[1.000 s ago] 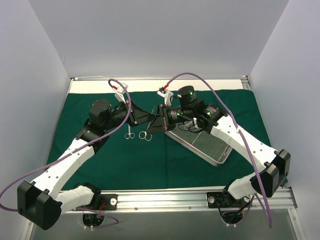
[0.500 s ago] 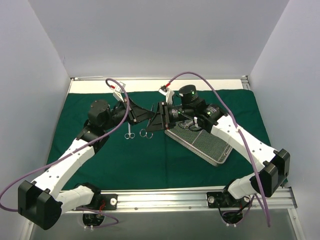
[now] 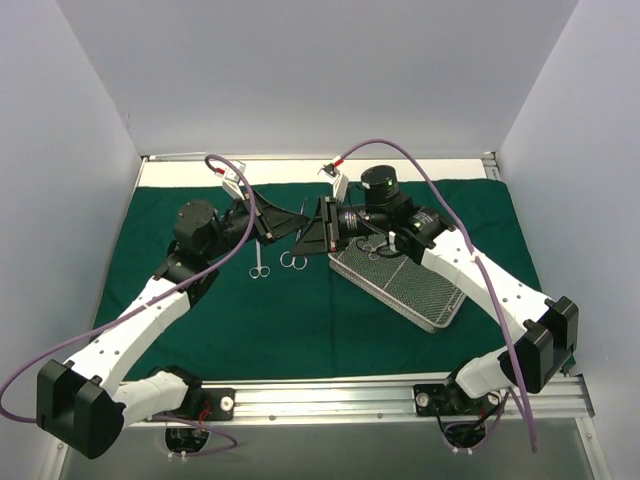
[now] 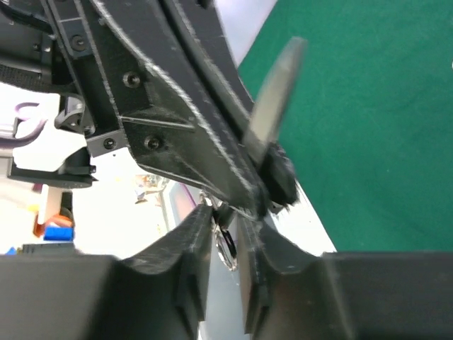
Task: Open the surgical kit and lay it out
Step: Place the medical item in the surgical kit.
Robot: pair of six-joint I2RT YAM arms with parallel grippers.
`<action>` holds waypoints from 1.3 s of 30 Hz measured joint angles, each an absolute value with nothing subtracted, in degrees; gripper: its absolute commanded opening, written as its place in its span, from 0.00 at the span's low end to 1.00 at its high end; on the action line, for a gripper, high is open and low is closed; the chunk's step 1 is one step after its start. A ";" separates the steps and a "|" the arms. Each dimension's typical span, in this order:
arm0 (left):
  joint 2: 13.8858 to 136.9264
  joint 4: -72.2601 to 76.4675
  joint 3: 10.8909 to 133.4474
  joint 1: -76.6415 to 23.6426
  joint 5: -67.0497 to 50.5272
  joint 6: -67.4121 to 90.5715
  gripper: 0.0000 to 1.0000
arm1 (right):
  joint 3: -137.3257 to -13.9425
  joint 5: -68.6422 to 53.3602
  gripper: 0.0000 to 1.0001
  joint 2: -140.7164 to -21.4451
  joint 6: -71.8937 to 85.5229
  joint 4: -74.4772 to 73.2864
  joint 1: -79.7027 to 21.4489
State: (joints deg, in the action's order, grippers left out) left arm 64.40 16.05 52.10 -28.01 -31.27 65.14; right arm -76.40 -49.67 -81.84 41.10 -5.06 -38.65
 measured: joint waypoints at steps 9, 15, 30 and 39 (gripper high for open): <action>64.69 14.31 52.34 -27.14 -30.61 63.81 0.46 | -76.44 -51.24 0.00 -83.59 42.17 -4.29 -38.15; 61.56 6.24 52.53 -19.53 -30.33 62.70 0.59 | -76.44 -50.83 0.00 -86.19 41.76 -4.51 -37.43; 56.34 -43.53 68.51 -10.79 -14.92 42.78 0.59 | -87.64 -43.94 0.00 -111.35 27.94 -14.00 -36.80; 51.96 -49.28 65.98 -10.72 -14.55 41.65 0.58 | -101.36 -40.18 0.00 -127.66 18.00 -20.56 -36.80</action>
